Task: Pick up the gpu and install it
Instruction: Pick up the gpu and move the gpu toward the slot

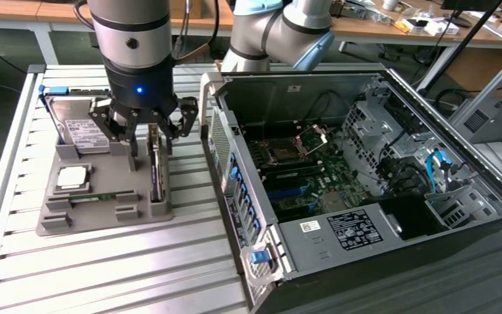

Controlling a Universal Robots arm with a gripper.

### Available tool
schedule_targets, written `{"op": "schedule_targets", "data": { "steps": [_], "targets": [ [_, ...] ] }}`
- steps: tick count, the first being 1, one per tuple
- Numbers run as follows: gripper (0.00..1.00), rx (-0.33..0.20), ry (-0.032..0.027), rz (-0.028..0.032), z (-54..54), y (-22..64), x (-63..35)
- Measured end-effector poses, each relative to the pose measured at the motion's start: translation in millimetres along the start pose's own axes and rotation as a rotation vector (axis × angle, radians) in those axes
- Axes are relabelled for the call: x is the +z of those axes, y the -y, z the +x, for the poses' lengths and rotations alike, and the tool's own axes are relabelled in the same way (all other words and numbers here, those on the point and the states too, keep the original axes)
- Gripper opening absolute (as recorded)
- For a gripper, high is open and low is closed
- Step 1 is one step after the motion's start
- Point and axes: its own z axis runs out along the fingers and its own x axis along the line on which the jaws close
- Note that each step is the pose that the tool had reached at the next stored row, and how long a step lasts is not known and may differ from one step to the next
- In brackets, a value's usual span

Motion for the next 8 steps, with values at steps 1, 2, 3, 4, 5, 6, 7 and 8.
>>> {"op": "schedule_targets", "data": {
  "steps": [1,2,3,4,5,6,7,8],
  "targets": [
    [0.57,0.0,0.0,0.0,0.0,0.0,0.2],
    [0.57,0.0,0.0,0.0,0.0,0.0,0.6],
    [0.57,0.0,0.0,0.0,0.0,0.0,0.8],
    [0.57,0.0,0.0,0.0001,0.0,0.0,1.1],
    [0.57,0.0,0.0,0.0001,0.0,0.1,1.3],
    [0.57,0.0,0.0,0.0,0.0,0.1,1.5],
    [0.57,0.0,0.0,0.0,0.0,0.1,1.7],
    [0.57,0.0,0.0,0.0,0.0,0.1,1.9]
  ]
}}
